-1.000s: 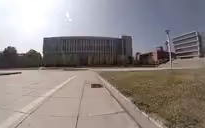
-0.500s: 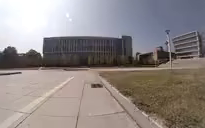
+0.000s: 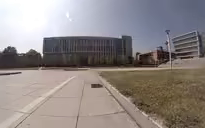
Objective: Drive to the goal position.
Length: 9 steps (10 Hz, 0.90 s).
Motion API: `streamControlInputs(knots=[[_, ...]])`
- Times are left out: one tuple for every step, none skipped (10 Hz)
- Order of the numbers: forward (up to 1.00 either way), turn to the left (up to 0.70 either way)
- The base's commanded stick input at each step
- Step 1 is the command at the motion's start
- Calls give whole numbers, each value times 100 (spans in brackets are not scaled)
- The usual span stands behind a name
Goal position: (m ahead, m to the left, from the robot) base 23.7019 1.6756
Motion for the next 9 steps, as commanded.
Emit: streamControlInputs(knots=[[4, 0], [4, 0], [4, 0], [4, 0], [4, 0], [4, 0], [4, 0], [4, 0], [4, 0]])
